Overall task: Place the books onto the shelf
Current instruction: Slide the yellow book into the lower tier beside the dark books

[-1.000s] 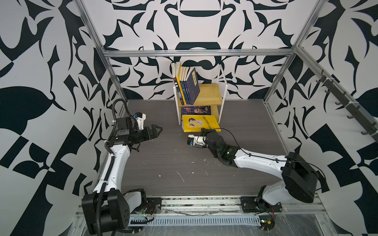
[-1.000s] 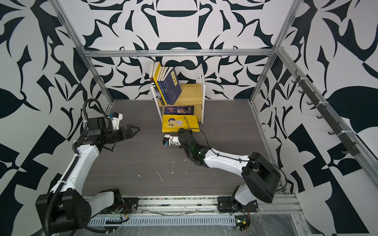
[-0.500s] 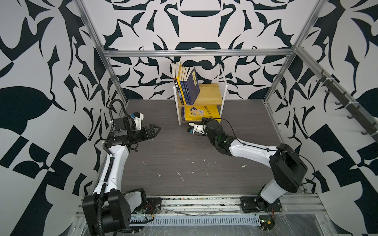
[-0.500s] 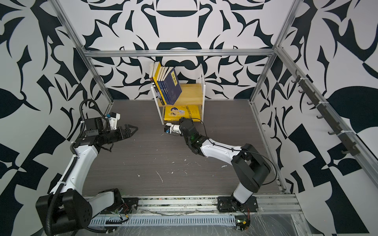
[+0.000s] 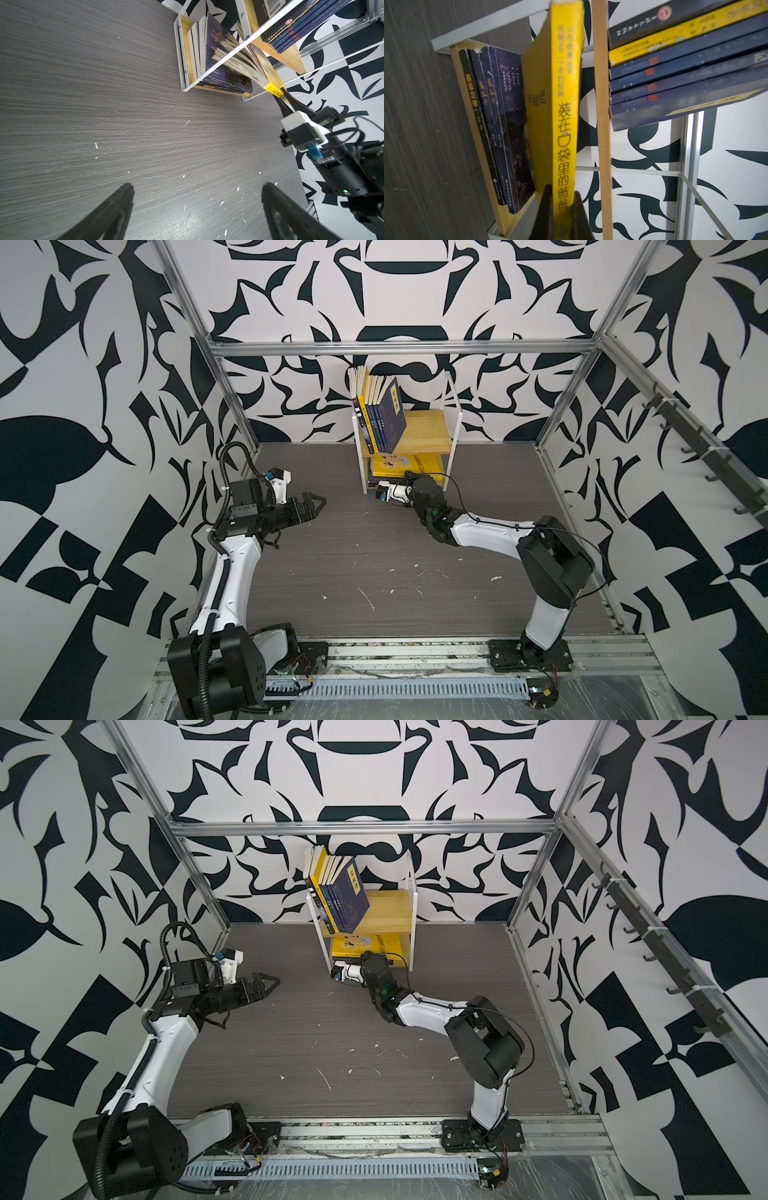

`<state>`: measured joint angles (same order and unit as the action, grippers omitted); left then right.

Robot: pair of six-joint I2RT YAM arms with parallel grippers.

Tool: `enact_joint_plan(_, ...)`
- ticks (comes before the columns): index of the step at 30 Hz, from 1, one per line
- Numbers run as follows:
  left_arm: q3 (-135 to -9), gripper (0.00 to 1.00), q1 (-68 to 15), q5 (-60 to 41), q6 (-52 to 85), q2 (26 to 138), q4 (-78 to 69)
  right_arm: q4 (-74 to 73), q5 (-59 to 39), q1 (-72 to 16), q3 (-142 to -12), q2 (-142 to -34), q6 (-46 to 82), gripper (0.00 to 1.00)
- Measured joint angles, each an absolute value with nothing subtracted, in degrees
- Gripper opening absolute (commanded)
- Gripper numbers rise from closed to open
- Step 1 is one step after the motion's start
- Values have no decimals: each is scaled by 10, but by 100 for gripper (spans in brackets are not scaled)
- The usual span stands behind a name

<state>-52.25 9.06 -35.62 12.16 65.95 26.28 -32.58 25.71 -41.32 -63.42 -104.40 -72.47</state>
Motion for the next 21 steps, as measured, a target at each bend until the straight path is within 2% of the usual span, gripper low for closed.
enact_joint_plan(10,-521,100,95,-360,124,660,259,-329,242,-411,-636,-1091,-722,0)
enact_joint_plan(21,-521,100,96,-360,124,661,257,-219,199,-391,-689,-1122,-687,0)
